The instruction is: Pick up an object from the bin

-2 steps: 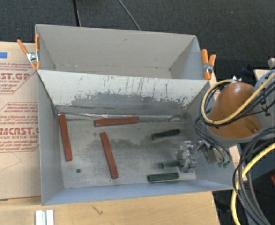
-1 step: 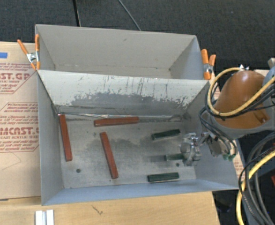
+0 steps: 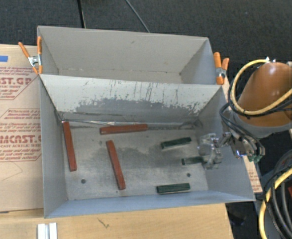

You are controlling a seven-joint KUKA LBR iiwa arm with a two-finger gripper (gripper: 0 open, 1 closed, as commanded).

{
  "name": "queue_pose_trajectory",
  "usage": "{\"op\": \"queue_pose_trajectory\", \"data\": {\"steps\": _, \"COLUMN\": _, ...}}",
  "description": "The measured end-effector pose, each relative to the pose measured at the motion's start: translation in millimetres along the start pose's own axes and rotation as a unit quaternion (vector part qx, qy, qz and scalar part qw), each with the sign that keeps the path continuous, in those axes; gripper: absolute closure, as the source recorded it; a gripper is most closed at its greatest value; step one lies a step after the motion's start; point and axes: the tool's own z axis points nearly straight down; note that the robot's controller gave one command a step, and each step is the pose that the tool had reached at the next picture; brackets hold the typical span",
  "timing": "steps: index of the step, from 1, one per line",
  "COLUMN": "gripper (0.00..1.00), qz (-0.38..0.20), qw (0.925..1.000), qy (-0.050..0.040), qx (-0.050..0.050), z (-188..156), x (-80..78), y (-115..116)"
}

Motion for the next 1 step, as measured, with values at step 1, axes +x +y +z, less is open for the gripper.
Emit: {"op": "queue_pose_trajectory", "data": {"steps": 1, "gripper": 1.00, "qz": -0.003, "qw": 1.0000, "qy": 0.0003, "qx": 0.000, "z": -53.8, "x": -16.1, "y": 13.0}}
